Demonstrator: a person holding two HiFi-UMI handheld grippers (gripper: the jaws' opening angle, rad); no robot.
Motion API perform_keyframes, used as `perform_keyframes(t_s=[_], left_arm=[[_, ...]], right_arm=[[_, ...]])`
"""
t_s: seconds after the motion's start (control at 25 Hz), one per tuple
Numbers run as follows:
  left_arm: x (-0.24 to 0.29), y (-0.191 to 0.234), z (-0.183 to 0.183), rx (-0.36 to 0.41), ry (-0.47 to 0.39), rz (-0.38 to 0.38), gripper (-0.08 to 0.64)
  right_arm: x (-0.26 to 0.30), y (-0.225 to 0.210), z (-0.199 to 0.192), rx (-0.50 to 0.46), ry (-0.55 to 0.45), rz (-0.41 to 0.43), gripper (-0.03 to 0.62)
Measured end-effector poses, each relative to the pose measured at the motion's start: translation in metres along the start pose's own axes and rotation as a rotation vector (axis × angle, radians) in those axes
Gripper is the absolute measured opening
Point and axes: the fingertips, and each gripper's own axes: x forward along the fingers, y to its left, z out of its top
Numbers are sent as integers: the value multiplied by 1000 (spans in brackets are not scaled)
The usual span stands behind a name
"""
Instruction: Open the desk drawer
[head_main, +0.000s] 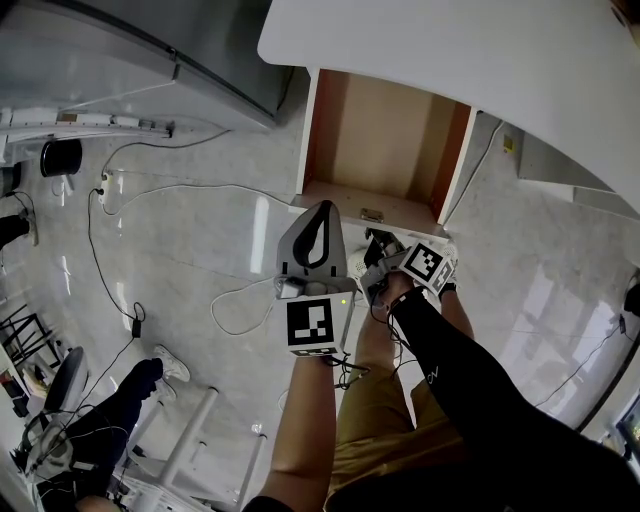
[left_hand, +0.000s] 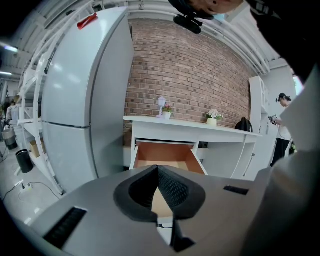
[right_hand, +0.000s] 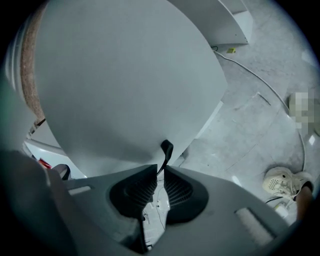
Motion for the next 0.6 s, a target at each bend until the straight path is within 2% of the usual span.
perform_keyframes(t_s=[0.12,0.24,0.28,0.48,0.6], left_arm=[[2,-2,4,-8,-11,-5,8],[5,-8,2,-4,-8,-14,7],[5,-11,1,1,-2,-18,7],[9,-23,-2,8,4,-35,7],[12,-33,-2,4,1,-45,6]], right_arm=[[1,2,-2,-26,16,-2,41],[-2,1,-6,-109,62,-21,52],[-5,1,-6,-134,76,-26,94],[-22,2,-7,-217,112,-36,177],[-38,-6,-12,-343,168,-70,179]])
